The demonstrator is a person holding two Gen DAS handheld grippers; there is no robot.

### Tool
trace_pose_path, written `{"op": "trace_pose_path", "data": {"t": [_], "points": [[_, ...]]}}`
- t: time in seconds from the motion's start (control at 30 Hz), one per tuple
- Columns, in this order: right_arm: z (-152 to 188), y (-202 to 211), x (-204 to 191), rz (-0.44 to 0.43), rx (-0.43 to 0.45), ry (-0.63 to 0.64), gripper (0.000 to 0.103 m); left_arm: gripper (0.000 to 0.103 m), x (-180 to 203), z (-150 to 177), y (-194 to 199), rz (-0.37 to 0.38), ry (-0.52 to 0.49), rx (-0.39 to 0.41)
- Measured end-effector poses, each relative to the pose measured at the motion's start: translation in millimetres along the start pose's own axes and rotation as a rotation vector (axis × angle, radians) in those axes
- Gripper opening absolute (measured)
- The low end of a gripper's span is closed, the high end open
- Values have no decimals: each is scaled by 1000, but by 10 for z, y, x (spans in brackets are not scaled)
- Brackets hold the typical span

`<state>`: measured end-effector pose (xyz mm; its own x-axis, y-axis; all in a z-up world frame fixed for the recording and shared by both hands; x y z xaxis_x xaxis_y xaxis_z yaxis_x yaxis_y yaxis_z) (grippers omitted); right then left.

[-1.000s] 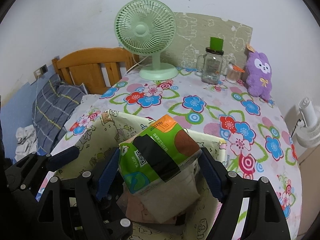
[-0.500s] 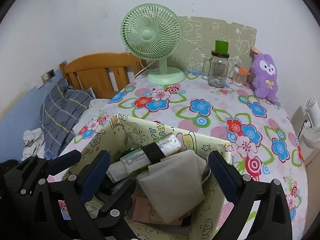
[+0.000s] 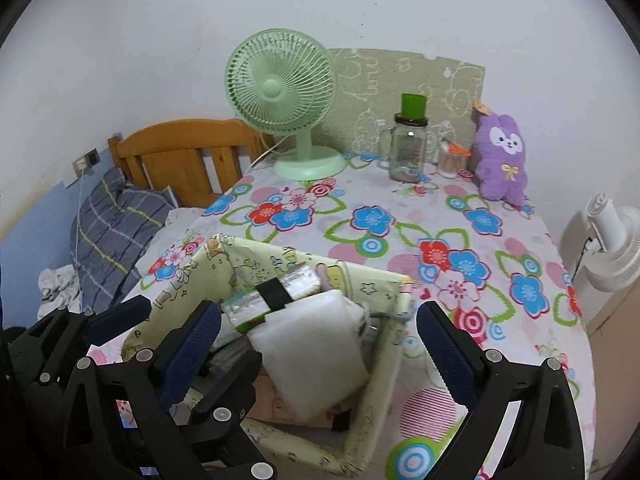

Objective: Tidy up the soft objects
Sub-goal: 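Lower the rolled cloth with the left tool while the right tool lowers the tissue pack into the box, then open both tools releasing the rolled cloth and tissue pack in the box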

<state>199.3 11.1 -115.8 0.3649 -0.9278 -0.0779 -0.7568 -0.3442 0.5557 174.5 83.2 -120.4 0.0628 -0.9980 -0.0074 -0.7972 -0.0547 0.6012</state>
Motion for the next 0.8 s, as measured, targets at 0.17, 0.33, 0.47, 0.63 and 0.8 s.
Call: {"op": "trace_pose_path", "data": {"t": [0.17,0.33,0.47,0.63,0.8], "points": [[-26,162,153,37,21,-11,100,93,148,-59,92,5,-18,20],[-46,352,312,67,47,-22,100,94,284,-101,202,10,-30,46],[-59,508,422,90,66,-25,100,98,411,-141,289,9,-41,65],[-77,729,599,129,100,-34,100,101,564,-188,418,7,-58,95],[-85,945,772,153,132,-53,100,103,701,-227,548,14,-68,120]]}}
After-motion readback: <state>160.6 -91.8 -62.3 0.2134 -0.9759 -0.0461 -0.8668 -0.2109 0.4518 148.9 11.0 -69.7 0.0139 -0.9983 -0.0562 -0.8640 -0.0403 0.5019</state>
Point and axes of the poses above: each gripper's, at about its wrist camera, not at the fingertips, and y roughly against the way its jaws point, x to its right, z to its underside, the point moved 9 cm from there along -y, roughly the way its jaws point, and after that the axes turned 7 degrees about x, right-handed, at the moved point
